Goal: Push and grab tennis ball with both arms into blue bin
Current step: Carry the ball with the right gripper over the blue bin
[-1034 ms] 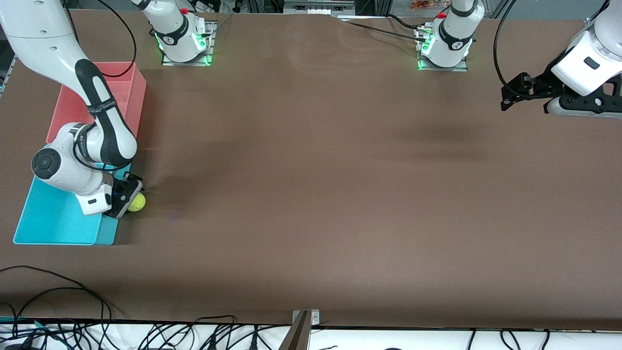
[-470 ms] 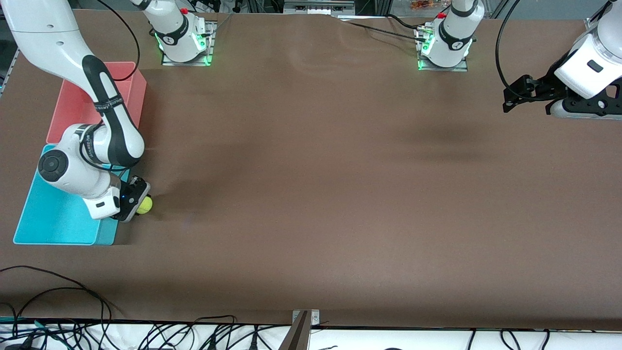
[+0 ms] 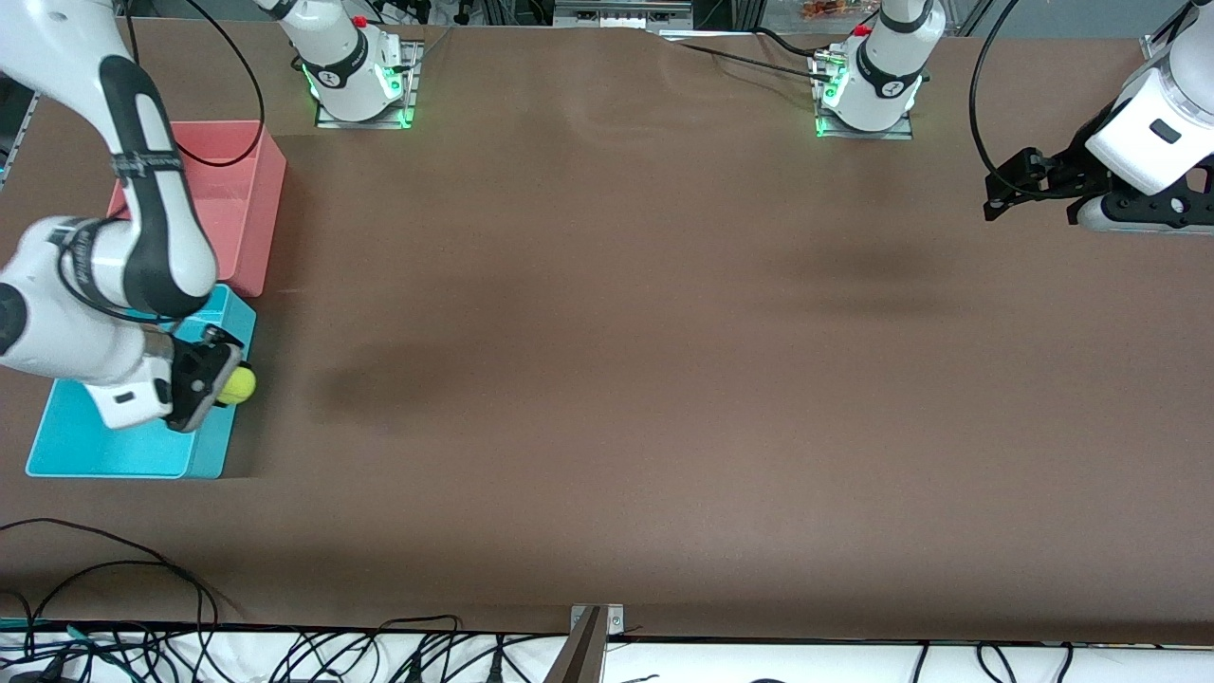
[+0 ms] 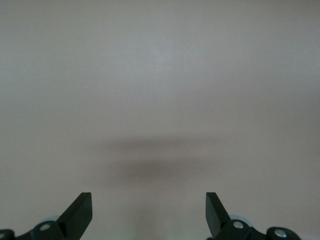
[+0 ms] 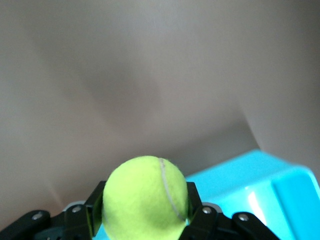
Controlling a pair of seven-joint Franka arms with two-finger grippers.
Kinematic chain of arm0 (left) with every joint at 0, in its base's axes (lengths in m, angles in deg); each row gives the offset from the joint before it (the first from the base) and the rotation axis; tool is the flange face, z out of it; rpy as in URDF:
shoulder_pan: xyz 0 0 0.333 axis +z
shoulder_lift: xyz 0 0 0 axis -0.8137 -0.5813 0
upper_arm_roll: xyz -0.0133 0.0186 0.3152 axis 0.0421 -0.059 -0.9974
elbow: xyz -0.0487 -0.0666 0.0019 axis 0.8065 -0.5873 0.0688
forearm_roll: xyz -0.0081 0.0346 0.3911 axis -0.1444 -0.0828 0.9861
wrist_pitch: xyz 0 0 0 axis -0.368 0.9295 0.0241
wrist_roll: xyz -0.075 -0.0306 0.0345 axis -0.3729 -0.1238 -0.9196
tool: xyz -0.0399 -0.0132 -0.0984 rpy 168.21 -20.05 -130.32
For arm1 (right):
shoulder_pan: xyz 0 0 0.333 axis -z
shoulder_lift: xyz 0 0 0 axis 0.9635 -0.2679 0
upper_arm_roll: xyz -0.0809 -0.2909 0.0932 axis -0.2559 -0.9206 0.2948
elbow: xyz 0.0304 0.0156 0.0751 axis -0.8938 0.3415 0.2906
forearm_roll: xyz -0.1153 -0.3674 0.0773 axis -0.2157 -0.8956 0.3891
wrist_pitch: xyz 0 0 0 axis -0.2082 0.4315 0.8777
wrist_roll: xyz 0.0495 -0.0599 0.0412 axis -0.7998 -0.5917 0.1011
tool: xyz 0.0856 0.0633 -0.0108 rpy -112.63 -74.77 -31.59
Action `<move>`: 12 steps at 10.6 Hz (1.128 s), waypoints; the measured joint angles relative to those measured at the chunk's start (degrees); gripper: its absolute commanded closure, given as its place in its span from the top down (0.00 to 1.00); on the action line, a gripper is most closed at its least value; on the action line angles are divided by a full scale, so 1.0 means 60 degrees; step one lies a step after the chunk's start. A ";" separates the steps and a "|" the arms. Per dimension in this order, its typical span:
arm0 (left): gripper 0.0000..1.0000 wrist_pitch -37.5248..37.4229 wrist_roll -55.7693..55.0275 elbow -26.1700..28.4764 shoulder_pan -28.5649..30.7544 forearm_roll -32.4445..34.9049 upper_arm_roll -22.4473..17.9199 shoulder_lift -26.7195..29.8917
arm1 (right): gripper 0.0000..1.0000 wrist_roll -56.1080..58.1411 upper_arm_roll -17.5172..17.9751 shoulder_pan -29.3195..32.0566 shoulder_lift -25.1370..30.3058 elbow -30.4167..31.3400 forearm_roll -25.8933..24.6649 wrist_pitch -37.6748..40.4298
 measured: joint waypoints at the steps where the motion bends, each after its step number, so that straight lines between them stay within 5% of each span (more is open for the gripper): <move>1: 1.00 0.0000 0.0000 -0.0003 0.0005 0.0000 -0.0002 -0.0002 | 0.28 0.0139 -0.0271 0.0022 0.0237 0.0000 -0.0001 0.0360; 5: 1.00 -0.0004 -0.0001 -0.0009 0.0040 0.0000 0.0002 -0.0007 | 0.28 0.1453 -0.1359 0.0397 0.0383 0.0162 0.0008 0.0821; 12: 1.00 -0.0003 -0.0001 -0.0025 0.0040 0.0000 0.0009 -0.0007 | 0.34 0.2186 -0.1389 0.1018 0.0065 0.2203 0.0102 -0.2021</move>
